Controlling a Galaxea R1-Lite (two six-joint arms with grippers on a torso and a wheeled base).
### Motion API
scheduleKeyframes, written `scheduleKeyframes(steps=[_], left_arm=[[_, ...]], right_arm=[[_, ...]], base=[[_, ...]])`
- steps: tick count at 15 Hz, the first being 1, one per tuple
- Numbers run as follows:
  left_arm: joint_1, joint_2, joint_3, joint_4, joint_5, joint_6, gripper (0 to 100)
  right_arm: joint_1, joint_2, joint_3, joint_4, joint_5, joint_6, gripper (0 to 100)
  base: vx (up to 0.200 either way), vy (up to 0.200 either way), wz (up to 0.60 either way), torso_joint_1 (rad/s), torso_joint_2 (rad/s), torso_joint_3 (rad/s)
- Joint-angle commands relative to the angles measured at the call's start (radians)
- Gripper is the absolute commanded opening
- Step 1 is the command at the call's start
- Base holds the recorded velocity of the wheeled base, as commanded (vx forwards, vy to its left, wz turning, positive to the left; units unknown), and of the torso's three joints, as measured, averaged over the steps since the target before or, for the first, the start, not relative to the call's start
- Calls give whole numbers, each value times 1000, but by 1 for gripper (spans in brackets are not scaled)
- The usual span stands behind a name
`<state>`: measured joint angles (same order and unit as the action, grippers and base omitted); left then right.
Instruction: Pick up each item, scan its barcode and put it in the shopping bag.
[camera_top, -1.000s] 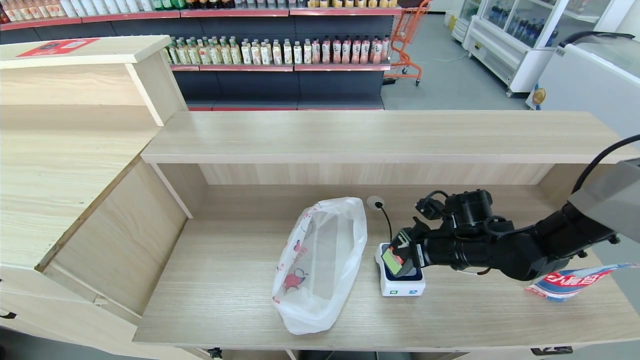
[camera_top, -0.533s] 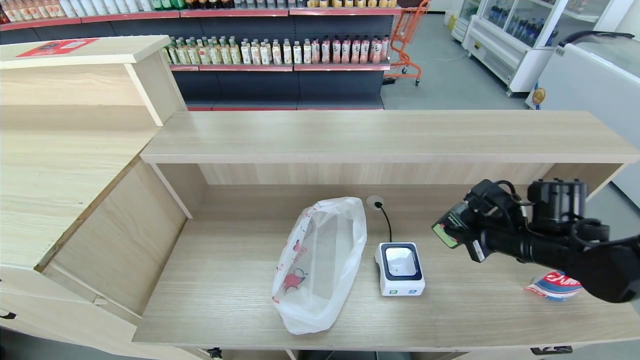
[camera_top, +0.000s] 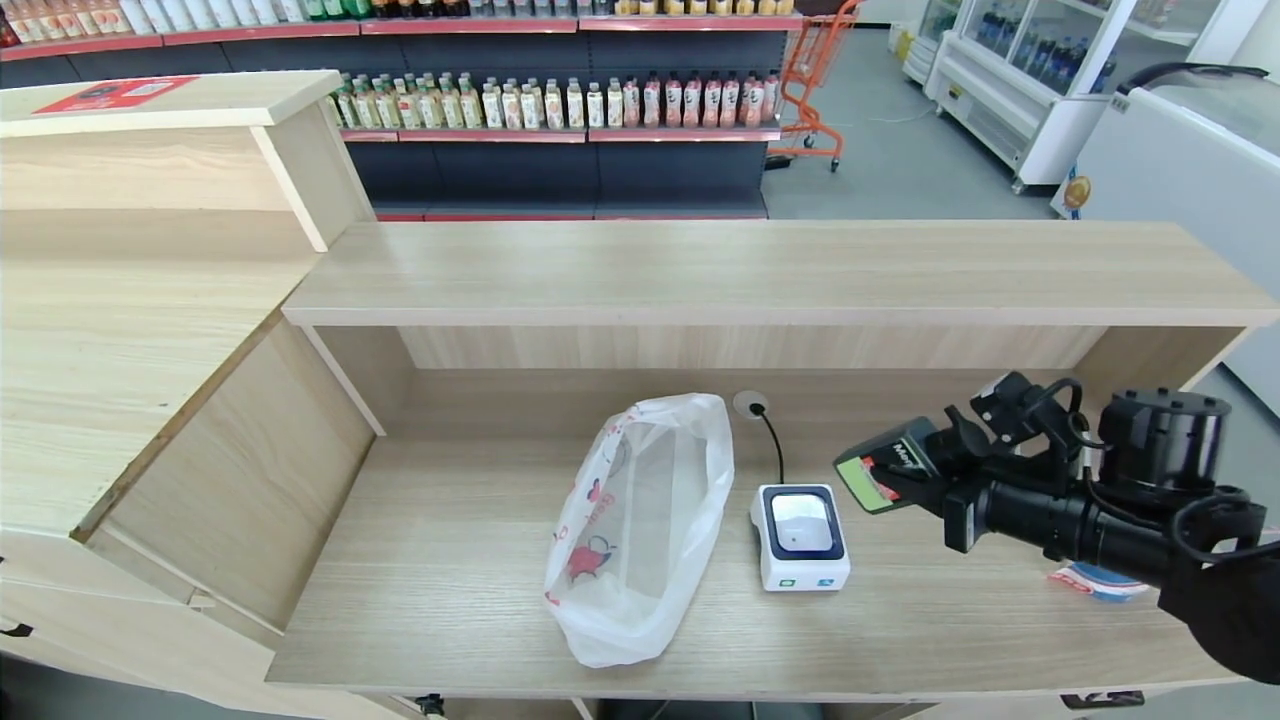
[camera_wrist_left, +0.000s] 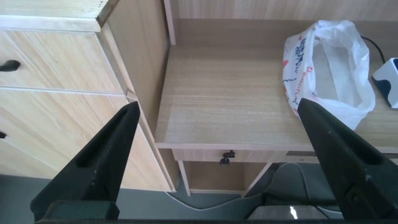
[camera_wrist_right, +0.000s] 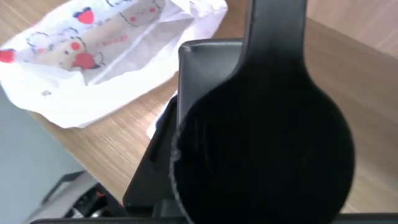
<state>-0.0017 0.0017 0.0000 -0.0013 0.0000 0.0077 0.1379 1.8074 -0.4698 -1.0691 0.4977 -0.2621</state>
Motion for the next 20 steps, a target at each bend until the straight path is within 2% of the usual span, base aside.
scheduleKeyframes(steps=[1, 8, 11, 15, 17, 20], left_arm=[[0, 0, 0, 0, 0, 0, 100], [0, 0, 0, 0, 0, -2, 100], [0, 0, 0, 0, 0, 0, 100], [0, 0, 0, 0, 0, 0, 100], [0, 0, 0, 0, 0, 0, 100], [0, 0, 0, 0, 0, 0, 100]], right_arm=[[49, 26, -24, 1, 1, 40, 0], [147, 41, -58, 8, 18, 115, 0], [169, 79, -82, 21, 15, 159, 0], [210, 132, -173, 138, 4, 201, 0], [235, 184, -207, 138, -5, 201, 0], [296, 332, -340, 138, -68, 172, 0]], base=[[0, 0, 0, 0, 0, 0], [0, 0, 0, 0, 0, 0], [0, 200, 0, -1, -1, 5], [0, 0, 0, 0, 0, 0], [0, 0, 0, 0, 0, 0], [0, 0, 0, 0, 0, 0]])
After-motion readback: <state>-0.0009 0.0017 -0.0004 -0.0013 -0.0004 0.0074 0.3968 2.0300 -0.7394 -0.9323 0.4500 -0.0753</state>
